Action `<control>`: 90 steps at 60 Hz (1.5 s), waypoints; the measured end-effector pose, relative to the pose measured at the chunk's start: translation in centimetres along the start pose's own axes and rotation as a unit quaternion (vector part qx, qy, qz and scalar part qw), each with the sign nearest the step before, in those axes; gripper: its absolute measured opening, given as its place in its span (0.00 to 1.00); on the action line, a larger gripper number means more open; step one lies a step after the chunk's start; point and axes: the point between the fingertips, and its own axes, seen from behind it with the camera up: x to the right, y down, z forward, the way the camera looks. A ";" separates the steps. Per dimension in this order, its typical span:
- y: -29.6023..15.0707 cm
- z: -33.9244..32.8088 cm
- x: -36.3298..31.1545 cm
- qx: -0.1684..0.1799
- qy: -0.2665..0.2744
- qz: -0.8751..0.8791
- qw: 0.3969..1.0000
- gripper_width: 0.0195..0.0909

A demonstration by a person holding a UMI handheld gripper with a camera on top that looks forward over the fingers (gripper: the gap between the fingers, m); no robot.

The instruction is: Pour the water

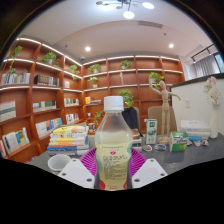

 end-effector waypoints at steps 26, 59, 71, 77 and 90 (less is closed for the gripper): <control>2.9 0.7 -0.1 0.012 0.034 -0.019 0.999 0.33; 5.1 -9.2 -1.0 -0.033 0.092 0.004 0.995 0.85; 4.2 -12.3 -1.6 -0.023 0.101 0.006 0.995 0.85; 3.2 -13.5 -1.2 -0.012 0.116 -0.008 0.993 0.86; 2.1 -15.5 -1.4 -0.006 0.113 -0.006 0.994 0.85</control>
